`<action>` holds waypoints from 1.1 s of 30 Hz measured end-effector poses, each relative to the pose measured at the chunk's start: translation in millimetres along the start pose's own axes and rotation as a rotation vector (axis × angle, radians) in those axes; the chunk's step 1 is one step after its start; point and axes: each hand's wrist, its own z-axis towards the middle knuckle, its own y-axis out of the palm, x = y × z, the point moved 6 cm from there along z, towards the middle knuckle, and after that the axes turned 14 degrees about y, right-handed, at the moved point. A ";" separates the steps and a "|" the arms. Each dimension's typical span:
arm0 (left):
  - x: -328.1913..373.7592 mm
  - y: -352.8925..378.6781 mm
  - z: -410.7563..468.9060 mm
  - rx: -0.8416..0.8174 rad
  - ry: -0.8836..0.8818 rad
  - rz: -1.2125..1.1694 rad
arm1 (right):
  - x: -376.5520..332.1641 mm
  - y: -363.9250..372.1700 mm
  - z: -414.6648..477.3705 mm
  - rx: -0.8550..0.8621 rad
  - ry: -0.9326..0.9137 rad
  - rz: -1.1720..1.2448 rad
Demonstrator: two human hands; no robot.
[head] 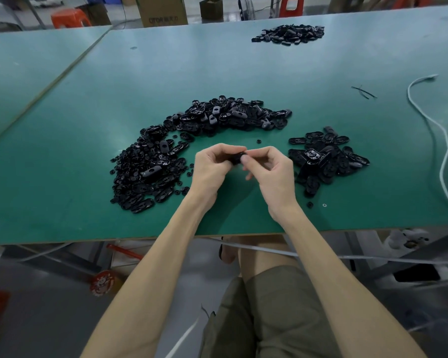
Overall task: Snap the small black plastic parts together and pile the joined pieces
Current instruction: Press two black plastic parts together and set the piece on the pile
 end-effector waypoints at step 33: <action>38.9 -68.9 14.1 -0.323 -0.083 1.089 | 4.5 -17.0 5.3 0.182 0.106 0.133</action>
